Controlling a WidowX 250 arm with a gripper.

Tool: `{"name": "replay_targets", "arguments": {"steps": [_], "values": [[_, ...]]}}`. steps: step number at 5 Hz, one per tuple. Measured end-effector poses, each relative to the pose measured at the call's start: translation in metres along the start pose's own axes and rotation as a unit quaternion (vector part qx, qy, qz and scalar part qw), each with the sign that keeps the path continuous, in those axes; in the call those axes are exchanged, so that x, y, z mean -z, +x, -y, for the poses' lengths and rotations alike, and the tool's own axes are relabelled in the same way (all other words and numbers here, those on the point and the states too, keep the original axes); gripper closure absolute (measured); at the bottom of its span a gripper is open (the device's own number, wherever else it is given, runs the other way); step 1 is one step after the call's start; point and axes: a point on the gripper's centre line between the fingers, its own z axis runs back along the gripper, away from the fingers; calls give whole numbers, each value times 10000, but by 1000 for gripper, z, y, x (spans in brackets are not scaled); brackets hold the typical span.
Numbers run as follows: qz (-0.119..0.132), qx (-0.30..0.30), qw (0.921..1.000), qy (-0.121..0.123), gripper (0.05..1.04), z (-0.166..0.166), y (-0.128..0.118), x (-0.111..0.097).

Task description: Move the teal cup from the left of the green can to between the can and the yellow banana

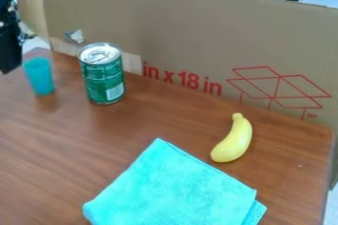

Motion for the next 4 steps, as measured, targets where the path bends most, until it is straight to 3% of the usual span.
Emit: {"name": "replay_targets", "arguments": {"steps": [3, 4], "values": [[51, -1042, 9945, 63, 82, -83, 42, 15], [63, -1202, 9927, 57, 82, -91, 57, 29]]}}
